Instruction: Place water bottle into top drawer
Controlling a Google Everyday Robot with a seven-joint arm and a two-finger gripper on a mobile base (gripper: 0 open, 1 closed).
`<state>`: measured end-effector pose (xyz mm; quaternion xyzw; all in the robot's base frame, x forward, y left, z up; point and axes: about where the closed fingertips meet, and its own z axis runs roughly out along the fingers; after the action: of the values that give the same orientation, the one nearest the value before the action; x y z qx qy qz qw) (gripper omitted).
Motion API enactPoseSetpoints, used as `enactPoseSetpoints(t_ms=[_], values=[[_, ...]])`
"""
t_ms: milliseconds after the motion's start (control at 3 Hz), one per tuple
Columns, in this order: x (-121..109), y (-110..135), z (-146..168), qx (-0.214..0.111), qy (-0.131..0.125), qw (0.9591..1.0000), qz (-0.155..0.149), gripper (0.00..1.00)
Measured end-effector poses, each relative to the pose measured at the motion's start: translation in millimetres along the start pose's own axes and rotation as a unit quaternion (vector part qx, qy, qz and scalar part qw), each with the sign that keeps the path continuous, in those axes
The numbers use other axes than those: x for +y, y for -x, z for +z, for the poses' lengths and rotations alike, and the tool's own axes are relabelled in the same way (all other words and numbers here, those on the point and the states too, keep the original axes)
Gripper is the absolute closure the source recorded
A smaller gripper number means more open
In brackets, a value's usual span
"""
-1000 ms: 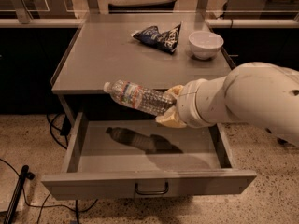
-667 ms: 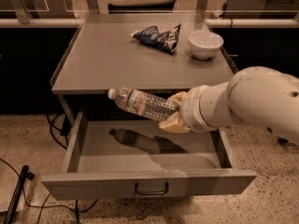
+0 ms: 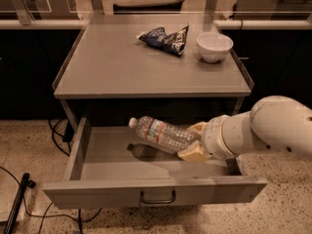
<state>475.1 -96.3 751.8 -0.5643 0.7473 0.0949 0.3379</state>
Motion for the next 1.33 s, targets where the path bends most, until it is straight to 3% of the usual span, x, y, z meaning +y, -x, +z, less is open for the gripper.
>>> enactPoseSetpoints(t_ms=[333,667,1000,1333], values=[[-19,-22,29,0.01,0.02,0.9996,0.015,1.0],[-49,-14,60,0.021,0.03,0.9993,-0.002,1.0],[-66,-11,91,0.025,0.035,0.9991,-0.005,1.0],[-55,-19,105,0.021,0.038,0.999,0.007,1.0]])
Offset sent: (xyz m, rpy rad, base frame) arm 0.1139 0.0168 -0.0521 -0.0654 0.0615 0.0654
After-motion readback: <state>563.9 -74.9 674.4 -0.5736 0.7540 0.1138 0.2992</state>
